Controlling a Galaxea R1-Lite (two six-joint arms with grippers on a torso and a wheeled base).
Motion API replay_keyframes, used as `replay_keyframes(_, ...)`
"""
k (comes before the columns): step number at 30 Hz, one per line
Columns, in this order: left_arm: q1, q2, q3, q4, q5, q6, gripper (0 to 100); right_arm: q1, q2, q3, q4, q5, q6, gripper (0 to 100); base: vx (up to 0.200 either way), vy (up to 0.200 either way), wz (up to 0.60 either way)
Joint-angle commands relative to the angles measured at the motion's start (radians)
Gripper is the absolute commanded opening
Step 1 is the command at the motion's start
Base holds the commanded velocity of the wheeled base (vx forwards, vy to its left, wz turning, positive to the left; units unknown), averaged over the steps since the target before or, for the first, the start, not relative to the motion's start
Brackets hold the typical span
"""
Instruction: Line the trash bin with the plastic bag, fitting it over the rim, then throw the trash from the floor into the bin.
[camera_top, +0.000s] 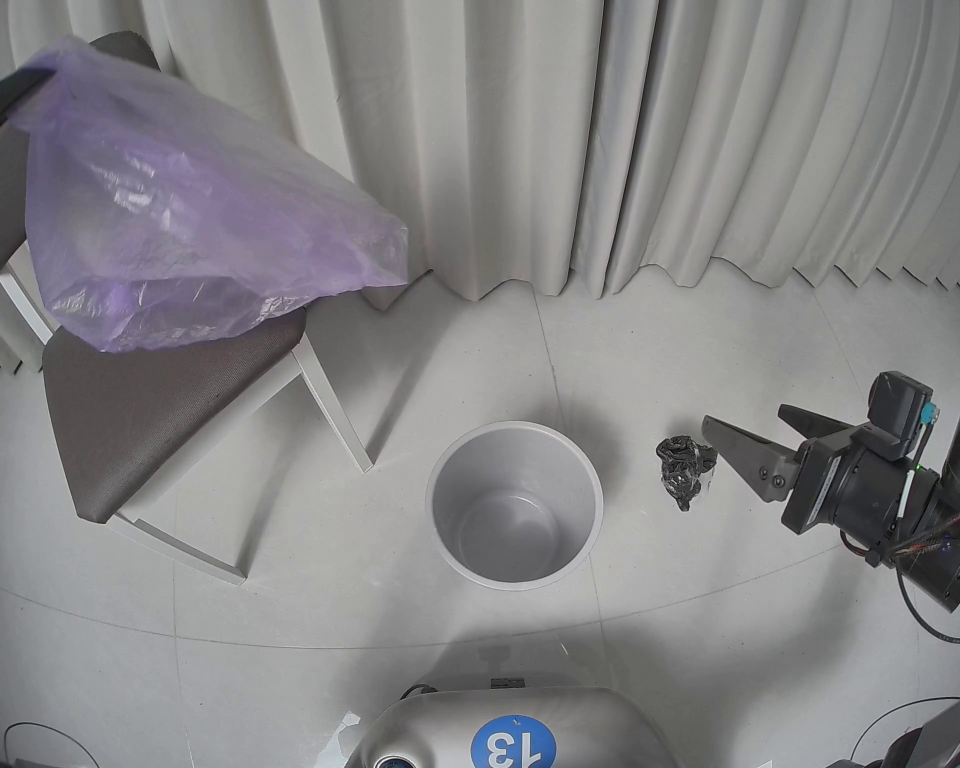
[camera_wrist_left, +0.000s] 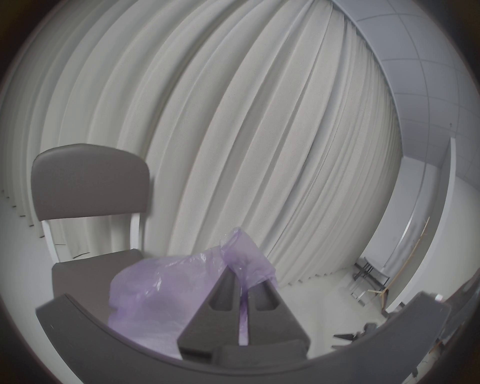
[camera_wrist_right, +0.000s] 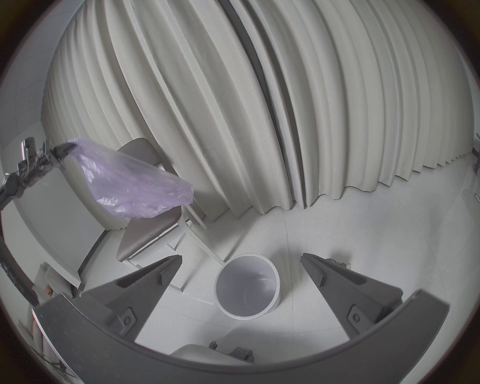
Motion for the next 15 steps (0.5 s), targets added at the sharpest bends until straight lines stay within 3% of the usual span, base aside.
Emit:
replay_keyframes(1,-0.151,0.027,-0.122,0.055,0.062,-0.01,0,0.032,0.06,0.013,-0.035,0.005,0.006,100,0.0,0.0,0.0)
replay_keyframes(5,-0.191,-0.005,-0.132,0.112,0.049,-0.007,0,0.049,0.111,0.011,-0.094,0.005,0.032,100,0.0,0.0,0.0)
replay_keyframes(11,-0.29,-0.085,-0.128,0.185,0.036,0.011,0,0.059,0.218,-0.006,-0.302,0.009,0.081,100,0.0,0.0,0.0)
replay_keyframes(15,-0.329,-0.12,-0.092,0.192,0.03,0.057,0,0.053,0.221,-0.026,-0.323,0.02,0.086,100,0.0,0.0,0.0)
